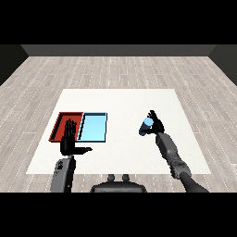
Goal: Pick the blue can and put it in the blue box
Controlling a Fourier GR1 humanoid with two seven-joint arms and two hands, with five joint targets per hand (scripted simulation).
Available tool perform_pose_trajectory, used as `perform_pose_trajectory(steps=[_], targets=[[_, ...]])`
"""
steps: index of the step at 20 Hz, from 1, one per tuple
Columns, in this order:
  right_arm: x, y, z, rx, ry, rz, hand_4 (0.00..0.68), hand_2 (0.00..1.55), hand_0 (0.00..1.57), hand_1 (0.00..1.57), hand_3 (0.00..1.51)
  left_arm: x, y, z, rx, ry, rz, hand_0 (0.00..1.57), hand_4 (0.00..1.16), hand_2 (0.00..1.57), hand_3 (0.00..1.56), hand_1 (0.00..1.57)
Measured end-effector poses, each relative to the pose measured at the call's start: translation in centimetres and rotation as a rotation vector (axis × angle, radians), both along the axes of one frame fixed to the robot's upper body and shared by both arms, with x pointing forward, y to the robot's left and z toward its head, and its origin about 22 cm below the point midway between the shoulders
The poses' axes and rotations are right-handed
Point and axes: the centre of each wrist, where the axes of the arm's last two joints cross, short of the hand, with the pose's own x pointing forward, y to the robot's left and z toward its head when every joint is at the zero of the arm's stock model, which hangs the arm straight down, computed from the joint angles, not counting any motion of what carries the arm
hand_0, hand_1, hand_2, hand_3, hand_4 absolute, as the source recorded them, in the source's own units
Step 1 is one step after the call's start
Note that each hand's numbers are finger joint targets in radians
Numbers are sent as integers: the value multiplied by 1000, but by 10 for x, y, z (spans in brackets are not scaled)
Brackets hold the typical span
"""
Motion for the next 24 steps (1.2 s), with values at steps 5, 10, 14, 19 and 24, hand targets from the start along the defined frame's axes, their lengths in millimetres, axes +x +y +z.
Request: perform_pose_trajectory(steps=[5,10,14,19,24], targets=[[1,7,-2,3,2,11,0,0,0,0,0,3,4,-2,3,-3,6,0,0,0,0,0],[3,16,-3,3,9,24,0,0,0,0,0,5,2,2,-5,-6,4,0,0,0,0,0],[4,22,-5,-21,10,-18,397,1394,1340,1340,1332,0,1,5,-4,-5,12,0,0,0,0,0],[6,27,-4,-119,50,-42,676,1483,1564,1564,1441,8,2,1,-3,-6,9,0,0,0,0,0],[12,33,2,-163,67,-61,677,1487,1560,1560,1435,7,3,-1,-11,-13,-3,0,0,0,0,0]])
